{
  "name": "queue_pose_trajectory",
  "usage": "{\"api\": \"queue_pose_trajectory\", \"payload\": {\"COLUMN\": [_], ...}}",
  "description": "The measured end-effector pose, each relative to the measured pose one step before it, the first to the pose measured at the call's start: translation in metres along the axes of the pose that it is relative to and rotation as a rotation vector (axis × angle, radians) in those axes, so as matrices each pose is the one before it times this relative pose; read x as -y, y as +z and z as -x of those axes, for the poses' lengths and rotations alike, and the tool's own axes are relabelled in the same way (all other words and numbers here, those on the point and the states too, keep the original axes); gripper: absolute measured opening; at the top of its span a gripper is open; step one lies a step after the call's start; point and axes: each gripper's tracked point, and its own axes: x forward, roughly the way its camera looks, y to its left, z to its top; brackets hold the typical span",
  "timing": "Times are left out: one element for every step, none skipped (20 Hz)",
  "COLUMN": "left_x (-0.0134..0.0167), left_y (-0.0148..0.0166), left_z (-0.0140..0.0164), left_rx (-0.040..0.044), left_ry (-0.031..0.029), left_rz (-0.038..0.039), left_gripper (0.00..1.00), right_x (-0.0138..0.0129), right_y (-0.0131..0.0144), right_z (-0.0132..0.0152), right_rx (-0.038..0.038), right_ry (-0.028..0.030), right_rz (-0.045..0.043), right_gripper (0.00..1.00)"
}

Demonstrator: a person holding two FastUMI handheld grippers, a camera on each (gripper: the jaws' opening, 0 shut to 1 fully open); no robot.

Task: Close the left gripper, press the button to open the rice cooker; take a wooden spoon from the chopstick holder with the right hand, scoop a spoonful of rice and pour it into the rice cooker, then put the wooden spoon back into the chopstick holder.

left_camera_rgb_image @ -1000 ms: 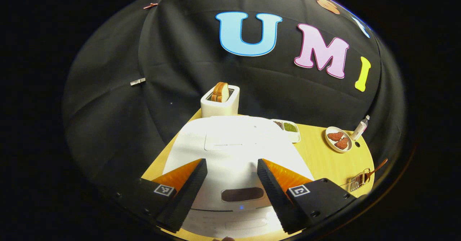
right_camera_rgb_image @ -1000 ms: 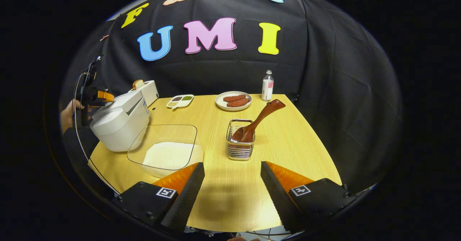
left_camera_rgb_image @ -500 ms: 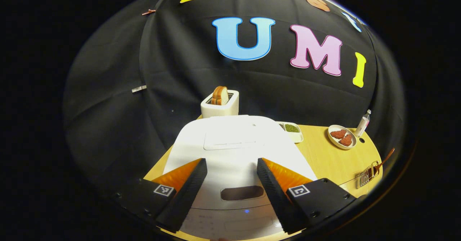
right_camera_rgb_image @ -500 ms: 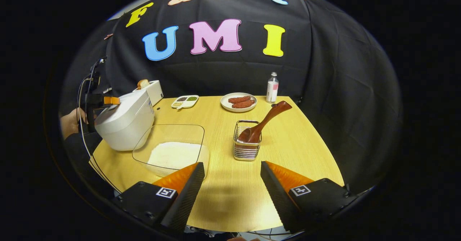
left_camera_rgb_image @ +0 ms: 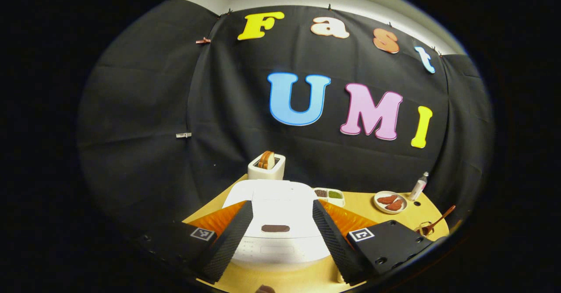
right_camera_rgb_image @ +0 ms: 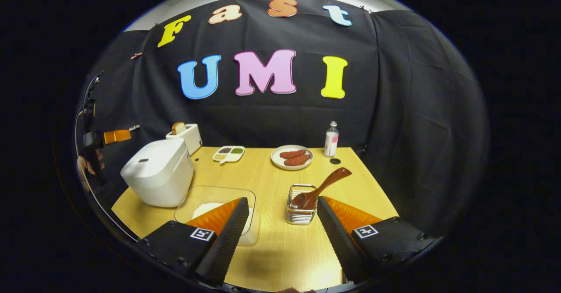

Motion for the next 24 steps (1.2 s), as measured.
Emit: {"api": "queue_pose_trajectory", "payload": {"left_x": [0.00412, 0.0028, 0.00204, 0.00329, 0.00553, 0.00583, 0.0052, 0.00335, 0.00533, 0.00587, 0.00549, 0.00434, 0.0013, -0.00022, 0.00277, 0.00237, 0.00427, 0.00377, 0.00292, 0.00252, 0.00362, 0.00137, -0.00021, -0.00031], "left_y": [0.00033, 0.00159, 0.00249, 0.00296, 0.0018, -0.00048, -0.00354, -0.00109, 0.00023, 0.00227, 0.00242, 0.00345, 0.00407, 0.00675, 0.00651, 0.00587, 0.0045, 0.00224, 0.00045, -0.00079, -0.00212, -0.00143, -0.00132, -0.00111], "left_z": [0.01627, 0.01552, 0.01519, 0.0128, 0.01232, 0.01006, 0.00825, 0.00774, 0.00686, 0.00572, 0.00346, 0.00251, 0.00143, 0.00067, 0.00063, 0.00045, -0.0009, 0.0002, 0.00007, 0.00039, -0.00007, -0.00016, 0.00005, 0.00032], "left_rx": [0.00457, 0.0053, 0.00741, 0.01011, 0.00939, 0.00442, 0.00463, 0.00678, 0.00886, 0.0077, 0.00673, 0.00374, 0.0078, 0.01313, 0.00909, 0.01156, 0.00818, 0.00403, 0.00047, -0.00626, -0.00663, -0.00376, -0.00154, -0.00091], "left_ry": [-0.01308, -0.00937, -0.00479, -0.00909, -0.01328, -0.01505, -0.00956, -0.00513, -0.01121, -0.01242, -0.0143, -0.01647, -0.00608, -0.00925, -0.01471, -0.01732, -0.02362, -0.01916, -0.01735, -0.01363, -0.0152, -0.00455, -0.0004, 0.0066], "left_rz": [-0.00688, -0.01079, -0.01018, -0.00506, -0.00064, -0.00062, 0.00219, 0.00675, 0.01015, 0.01089, 0.00851, -0.00418, -0.02206, -0.02705, -0.02833, -0.0232, -0.01435, -0.00138, 0.00733, 0.01534, 0.01711, 0.01403, 0.01044, 0.00668], "left_gripper": [0.95, 0.95, 0.95, 0.95, 0.95, 0.95, 0.95, 0.95, 0.95, 0.95, 0.95, 0.95, 0.95, 0.95, 0.95, 0.95, 0.95, 0.95, 0.95, 0.95, 0.95, 0.95, 0.95, 0.95], "right_x": [-0.00042, -0.00093, 0.00102, -0.00014, -0.00188, -0.00107, -0.00012, -0.00091, -0.00267, -0.00235, 0.00019, 0.00113, -0.00172, -0.00112, -0.00109, -0.00036, 0.00031, 0.00111, 0.0013, 0.00245, 0.00031, 0.00181, 0.00007, -0.00045], "right_y": [0.01068, 0.00846, 0.00838, 0.0091, 0.01048, 0.00896, 0.00608, 0.0048, 0.00402, 0.00336, 0.00488, 0.00335, 0.00275, 0.00119, 0.00244, 0.00288, 0.00202, 0.0015, 0.00016, 0.00085, 0.00213, 0.00138, 0.00069, -0.00136], "right_z": [0.00539, 0.00924, 0.00727, 0.00722, 0.00651, 0.00665, 0.00651, 0.00568, 0.00502, 0.00388, 0.00243, 0.00144, 0.00098, 0.0006, 0.00022, -0.00126, -0.00036, -0.00005, -0.00023, 0.00045, 0.00016, -0.00057, -0.00077, -0.0002], "right_rx": [0.02431, 0.02668, 0.02338, 0.02072, 0.02736, 0.02522, 0.01899, 0.01127, 0.00618, 0.00707, 0.01255, 0.00947, 0.00743, 0.00145, 0.00252, 0.00734, 0.00648, 0.00673, 0.00381, 0.00039, 0.00442, 0.00431, 0.00066, -0.00454], "right_ry": [-0.00223, -0.00394, -0.00669, -0.00888, -0.00638, -0.00749, -0.00889, -0.00557, -0.00138, -0.00026, -0.00786, -0.00843, -0.00454, -0.00391, -0.00491, -0.0085, -0.00918, -0.0118, -0.01196, -0.01358, -0.00779, -0.00834, 0.00011, 0.00768], "right_rz": [0.00185, 0.00162, -0.00289, -0.00866, -0.00383, 0.00683, 0.00875, 0.00227, -0.00403, -0.0032, 0.0009, 0.00262, -0.00017, -0.00312, -0.0079, -0.00596, 0.00019, 0.00949, 0.01635, 0.01191, 0.01155, 0.00871, 0.00012, -0.00883], "right_gripper": [0.99, 0.99, 0.99, 0.99, 0.99, 0.99, 0.99, 0.99, 0.99, 0.99, 0.98, 0.98, 0.98, 0.98, 0.98, 0.98, 0.98, 0.98, 0.98, 0.98, 0.98, 0.98, 0.98, 0.98]}}
